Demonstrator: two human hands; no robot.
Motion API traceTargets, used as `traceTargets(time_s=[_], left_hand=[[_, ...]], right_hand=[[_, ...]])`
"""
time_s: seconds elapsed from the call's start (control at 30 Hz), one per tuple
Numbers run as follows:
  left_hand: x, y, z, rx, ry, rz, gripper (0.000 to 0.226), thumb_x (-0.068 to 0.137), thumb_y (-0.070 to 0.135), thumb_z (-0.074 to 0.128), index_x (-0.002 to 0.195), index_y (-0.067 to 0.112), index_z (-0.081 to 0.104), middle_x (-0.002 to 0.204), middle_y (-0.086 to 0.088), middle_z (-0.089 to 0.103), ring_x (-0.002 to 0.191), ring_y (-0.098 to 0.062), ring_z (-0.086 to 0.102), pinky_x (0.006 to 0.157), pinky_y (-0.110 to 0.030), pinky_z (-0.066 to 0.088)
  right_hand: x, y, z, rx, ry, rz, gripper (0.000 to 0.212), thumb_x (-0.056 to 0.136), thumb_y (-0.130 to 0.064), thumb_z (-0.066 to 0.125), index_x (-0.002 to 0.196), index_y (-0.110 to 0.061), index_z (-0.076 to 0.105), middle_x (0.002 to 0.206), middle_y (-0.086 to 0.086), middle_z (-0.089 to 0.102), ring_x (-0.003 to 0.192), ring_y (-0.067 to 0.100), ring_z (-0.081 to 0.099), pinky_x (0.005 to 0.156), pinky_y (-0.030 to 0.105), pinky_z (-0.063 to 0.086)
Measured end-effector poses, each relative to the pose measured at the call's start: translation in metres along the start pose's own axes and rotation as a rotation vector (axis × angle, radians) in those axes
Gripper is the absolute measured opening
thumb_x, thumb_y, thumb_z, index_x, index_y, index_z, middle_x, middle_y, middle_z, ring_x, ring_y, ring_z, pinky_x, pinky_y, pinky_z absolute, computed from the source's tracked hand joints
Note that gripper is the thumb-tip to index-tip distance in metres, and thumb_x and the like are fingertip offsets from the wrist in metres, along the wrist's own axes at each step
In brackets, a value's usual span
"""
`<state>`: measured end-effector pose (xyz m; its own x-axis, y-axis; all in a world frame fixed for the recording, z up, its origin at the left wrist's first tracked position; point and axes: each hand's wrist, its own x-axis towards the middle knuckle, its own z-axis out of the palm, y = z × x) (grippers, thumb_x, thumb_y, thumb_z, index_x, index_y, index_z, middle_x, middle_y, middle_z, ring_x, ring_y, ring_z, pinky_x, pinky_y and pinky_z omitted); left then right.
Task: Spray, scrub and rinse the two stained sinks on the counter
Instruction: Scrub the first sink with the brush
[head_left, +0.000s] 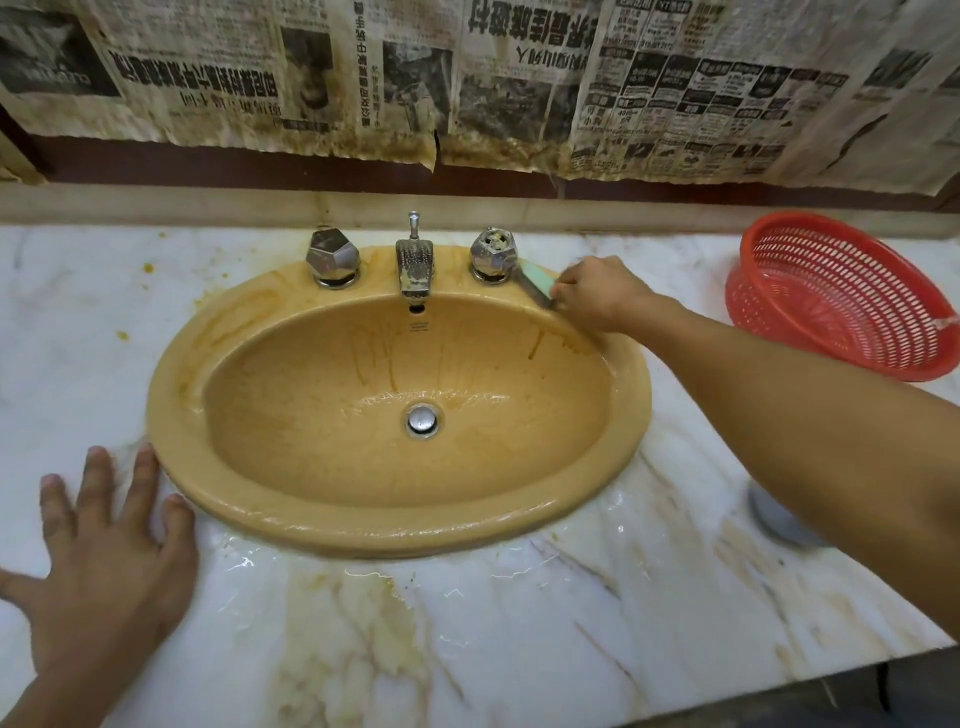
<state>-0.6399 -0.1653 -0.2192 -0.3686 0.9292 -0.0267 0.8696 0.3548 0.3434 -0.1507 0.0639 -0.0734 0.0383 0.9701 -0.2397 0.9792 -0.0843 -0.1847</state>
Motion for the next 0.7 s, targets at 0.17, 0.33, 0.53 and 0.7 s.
traceTargets(time_s=[0.17,0.33,0.53,0.7], left_hand=[[-0.004,0.01,-0.005,0.072,0.001,-0.03,0.063,0.096,0.07,0.003,0.158,0.056,-0.001,0.172,0.006,0.001,0.157,-0.033,0.003,0.117,-0.075,0.014],[-0.011,0.02,-0.018,0.061,-0.035,0.014,0.064,0.099,0.065,0.004,0.16,0.045,0.004,0.172,0.008,0.001,0.158,-0.027,-0.006,0.114,-0.08,0.011],[-0.026,0.041,-0.035,0.033,-0.029,-0.007,0.063,0.1,0.056,0.015,0.16,0.039,0.019,0.171,0.003,0.011,0.158,-0.026,0.001,0.109,-0.085,0.002],[-0.046,0.037,-0.042,0.017,-0.025,0.147,0.068,0.095,0.051,0.025,0.154,0.023,0.042,0.163,-0.004,0.035,0.154,-0.023,0.022,0.116,-0.075,0.002]], right_hand=[[-0.053,0.064,0.006,0.031,0.055,0.091,0.032,0.101,-0.034,0.048,0.106,-0.022,0.077,0.113,0.012,0.07,0.102,0.03,0.056,0.087,0.04,0.049],[-0.121,0.089,0.026,-0.031,0.024,0.11,0.029,0.101,-0.04,0.046,0.106,-0.031,0.072,0.111,0.009,0.071,0.095,0.035,0.058,0.083,0.042,0.053],[-0.207,0.077,0.042,0.199,0.086,0.223,0.028,0.103,-0.034,0.049,0.114,-0.028,0.074,0.12,0.004,0.073,0.116,0.035,0.059,0.097,0.041,0.048],[-0.278,0.04,0.061,0.545,0.337,0.485,0.038,0.104,-0.028,0.048,0.139,-0.015,0.058,0.131,0.013,0.063,0.118,0.034,0.056,0.088,0.036,0.042]])
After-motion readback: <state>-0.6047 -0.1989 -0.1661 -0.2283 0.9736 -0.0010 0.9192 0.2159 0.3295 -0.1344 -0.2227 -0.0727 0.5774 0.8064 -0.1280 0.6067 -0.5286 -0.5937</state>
